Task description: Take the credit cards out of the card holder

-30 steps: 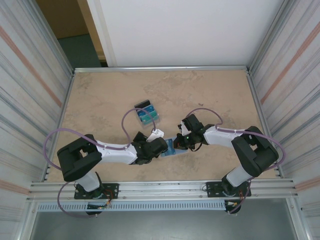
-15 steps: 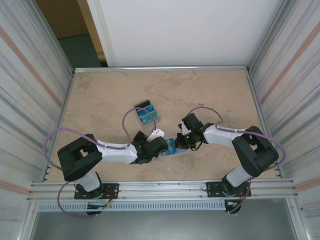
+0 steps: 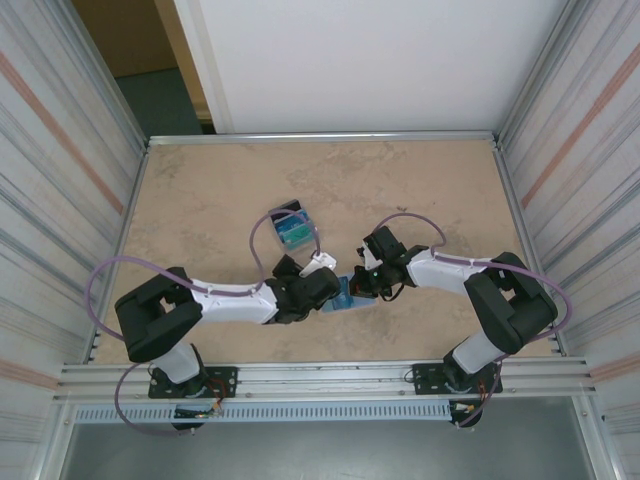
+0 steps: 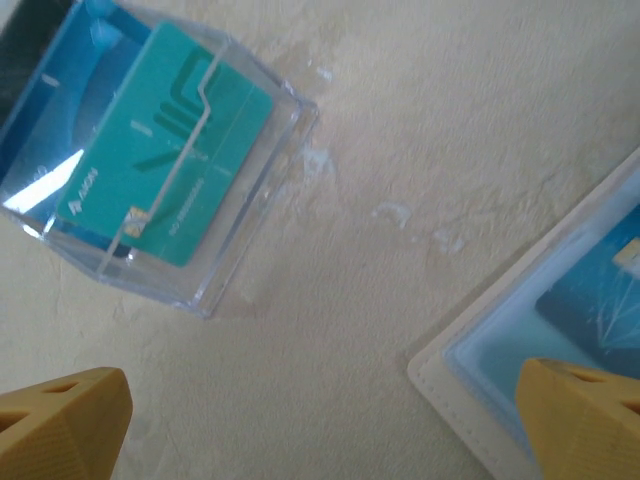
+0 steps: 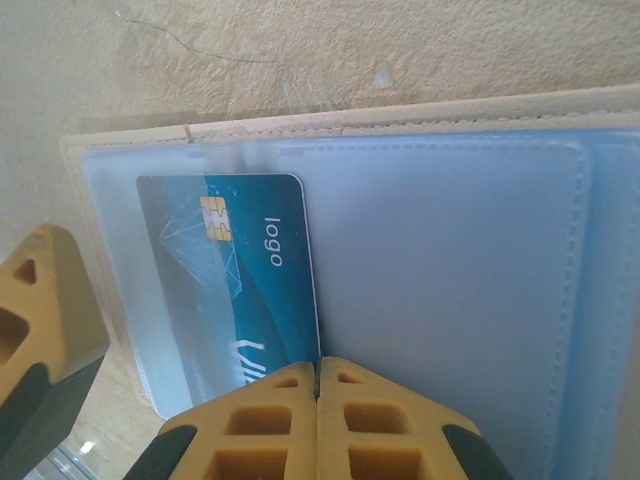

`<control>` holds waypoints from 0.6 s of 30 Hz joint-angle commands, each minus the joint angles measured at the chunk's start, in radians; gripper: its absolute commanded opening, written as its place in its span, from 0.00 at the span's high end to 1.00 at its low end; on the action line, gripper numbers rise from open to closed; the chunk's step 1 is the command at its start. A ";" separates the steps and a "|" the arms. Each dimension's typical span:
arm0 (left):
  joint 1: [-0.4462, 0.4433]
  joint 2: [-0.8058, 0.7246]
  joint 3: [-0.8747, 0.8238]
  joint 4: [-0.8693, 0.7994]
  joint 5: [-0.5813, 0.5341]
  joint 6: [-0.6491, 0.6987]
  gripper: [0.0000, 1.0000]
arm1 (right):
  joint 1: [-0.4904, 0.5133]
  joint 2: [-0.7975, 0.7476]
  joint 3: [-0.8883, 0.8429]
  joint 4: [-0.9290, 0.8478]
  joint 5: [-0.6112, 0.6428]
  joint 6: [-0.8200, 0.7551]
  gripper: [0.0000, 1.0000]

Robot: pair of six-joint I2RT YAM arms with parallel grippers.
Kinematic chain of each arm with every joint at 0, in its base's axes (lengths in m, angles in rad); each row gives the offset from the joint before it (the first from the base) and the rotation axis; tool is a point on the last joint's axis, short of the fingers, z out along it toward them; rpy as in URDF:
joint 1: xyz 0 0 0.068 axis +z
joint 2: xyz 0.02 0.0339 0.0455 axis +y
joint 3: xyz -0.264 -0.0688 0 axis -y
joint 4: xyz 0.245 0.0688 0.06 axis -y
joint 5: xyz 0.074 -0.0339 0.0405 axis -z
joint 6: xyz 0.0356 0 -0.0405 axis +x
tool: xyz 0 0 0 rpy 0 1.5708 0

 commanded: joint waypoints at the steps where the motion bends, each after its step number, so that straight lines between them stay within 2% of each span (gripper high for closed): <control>1: 0.011 -0.010 0.031 0.038 0.008 0.027 0.01 | -0.001 -0.021 0.015 -0.039 0.031 -0.019 1.00; 18: 0.020 0.096 0.053 0.031 0.067 0.011 0.01 | -0.007 -0.039 0.009 -0.049 0.024 -0.025 1.00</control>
